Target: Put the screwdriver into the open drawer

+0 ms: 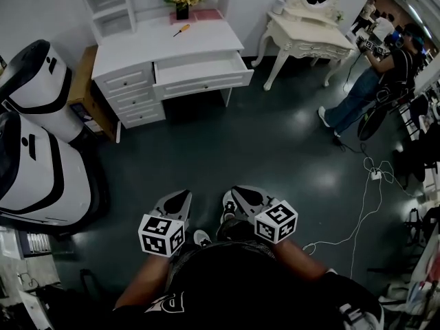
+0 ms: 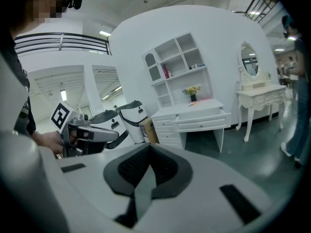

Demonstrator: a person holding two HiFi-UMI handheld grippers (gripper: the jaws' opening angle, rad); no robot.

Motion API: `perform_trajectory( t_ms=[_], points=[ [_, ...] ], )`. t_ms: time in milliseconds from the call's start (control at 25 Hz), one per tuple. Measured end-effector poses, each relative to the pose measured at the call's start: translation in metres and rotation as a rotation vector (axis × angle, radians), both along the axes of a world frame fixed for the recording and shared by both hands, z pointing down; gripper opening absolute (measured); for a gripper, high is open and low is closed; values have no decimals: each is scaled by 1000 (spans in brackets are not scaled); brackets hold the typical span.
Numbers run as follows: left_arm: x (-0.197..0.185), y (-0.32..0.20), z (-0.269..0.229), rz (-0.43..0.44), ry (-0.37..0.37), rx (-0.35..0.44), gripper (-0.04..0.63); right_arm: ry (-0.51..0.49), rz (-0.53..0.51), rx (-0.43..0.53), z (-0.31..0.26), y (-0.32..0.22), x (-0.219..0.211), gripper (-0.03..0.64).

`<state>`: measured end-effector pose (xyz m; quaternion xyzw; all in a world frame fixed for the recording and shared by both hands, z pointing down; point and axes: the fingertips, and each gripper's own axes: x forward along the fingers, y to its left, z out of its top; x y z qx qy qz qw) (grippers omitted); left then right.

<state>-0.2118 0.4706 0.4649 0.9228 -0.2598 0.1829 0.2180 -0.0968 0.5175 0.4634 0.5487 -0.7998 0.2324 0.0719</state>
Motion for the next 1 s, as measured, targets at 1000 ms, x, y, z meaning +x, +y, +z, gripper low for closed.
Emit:
perform_trajectory(
  t_ms=[1000],
  points=[
    [86, -130, -3, -40, -25, 15, 15, 7, -41, 36, -3, -149, 87, 9]
  ],
)
